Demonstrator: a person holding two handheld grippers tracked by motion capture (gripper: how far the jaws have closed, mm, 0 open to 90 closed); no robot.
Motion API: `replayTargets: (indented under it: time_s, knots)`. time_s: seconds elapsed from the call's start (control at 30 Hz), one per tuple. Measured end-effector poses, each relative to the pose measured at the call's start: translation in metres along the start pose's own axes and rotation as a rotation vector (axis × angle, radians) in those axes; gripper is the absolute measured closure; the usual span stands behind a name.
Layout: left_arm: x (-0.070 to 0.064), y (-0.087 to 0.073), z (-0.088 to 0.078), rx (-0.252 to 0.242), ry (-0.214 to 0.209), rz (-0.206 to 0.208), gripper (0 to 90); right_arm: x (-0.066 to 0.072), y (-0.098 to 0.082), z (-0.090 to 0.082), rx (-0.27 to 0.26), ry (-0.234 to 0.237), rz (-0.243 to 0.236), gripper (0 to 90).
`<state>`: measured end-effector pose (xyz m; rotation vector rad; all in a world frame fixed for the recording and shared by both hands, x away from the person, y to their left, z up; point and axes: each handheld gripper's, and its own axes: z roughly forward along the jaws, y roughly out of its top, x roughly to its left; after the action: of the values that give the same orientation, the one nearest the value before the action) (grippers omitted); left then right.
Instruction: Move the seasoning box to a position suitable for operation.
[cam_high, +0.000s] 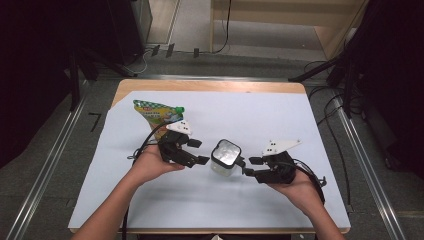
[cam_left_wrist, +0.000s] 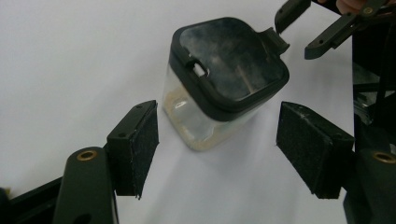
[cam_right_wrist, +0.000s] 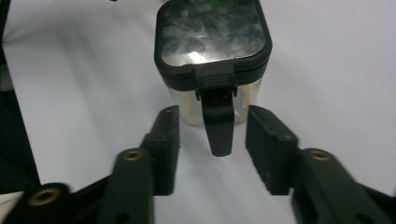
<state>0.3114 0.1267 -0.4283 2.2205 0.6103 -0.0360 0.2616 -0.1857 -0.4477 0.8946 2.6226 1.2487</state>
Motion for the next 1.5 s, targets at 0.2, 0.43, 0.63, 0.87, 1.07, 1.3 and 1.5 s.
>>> replayTargets:
  time_s: [0.2,0.43,0.63,0.87,1.07,1.3,1.5]
  knots:
    - [0.006,0.003,0.010,0.001,-0.029,-0.013,31.1,0.001,-0.003,0.004,0.015,0.044,-0.002,84.2]
    - [0.006,0.001,0.008,-0.014,-0.002,0.004,30.3,0.005,-0.005,0.014,0.037,0.091,-0.014,90.0]
    - [0.005,-0.001,0.013,-0.005,0.001,0.012,30.2,0.011,-0.005,0.025,0.057,0.098,-0.020,90.0]
    - [0.004,-0.001,0.015,-0.006,0.007,0.010,30.1,0.009,-0.006,0.032,0.075,0.083,-0.011,90.0]
    - [0.003,-0.002,0.015,-0.015,0.018,0.006,29.7,0.002,-0.007,0.031,0.065,0.085,0.003,90.0]
    - [0.003,-0.003,0.016,-0.015,0.015,0.008,29.6,0.003,-0.006,0.031,0.069,0.081,0.001,90.0]
    - [0.002,-0.003,0.017,-0.011,0.014,0.006,27.4,-0.004,-0.008,0.029,0.069,0.066,0.010,90.0]
